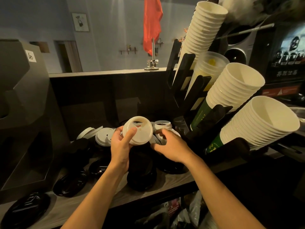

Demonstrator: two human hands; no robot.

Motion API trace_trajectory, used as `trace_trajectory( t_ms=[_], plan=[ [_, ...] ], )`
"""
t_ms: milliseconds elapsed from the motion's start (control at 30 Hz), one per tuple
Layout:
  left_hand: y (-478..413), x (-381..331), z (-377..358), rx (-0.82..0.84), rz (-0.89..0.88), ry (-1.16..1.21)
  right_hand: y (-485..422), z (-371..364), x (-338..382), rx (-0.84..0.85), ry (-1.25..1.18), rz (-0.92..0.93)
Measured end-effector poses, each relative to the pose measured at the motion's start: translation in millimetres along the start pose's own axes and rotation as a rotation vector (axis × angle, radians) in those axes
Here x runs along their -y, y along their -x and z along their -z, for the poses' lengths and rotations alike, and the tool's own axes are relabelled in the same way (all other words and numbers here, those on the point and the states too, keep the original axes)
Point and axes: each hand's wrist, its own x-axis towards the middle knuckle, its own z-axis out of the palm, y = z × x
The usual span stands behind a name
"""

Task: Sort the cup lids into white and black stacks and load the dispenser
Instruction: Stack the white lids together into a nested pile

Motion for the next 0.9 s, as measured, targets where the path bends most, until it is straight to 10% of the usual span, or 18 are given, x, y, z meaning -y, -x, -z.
trace_trajectory(
  t_ms=[900],
  plan=[
    [-5, 7, 4, -0.071, 0.012, -0.021, -29, -21, -16, -0.181, -0.478, -0.041]
  ],
)
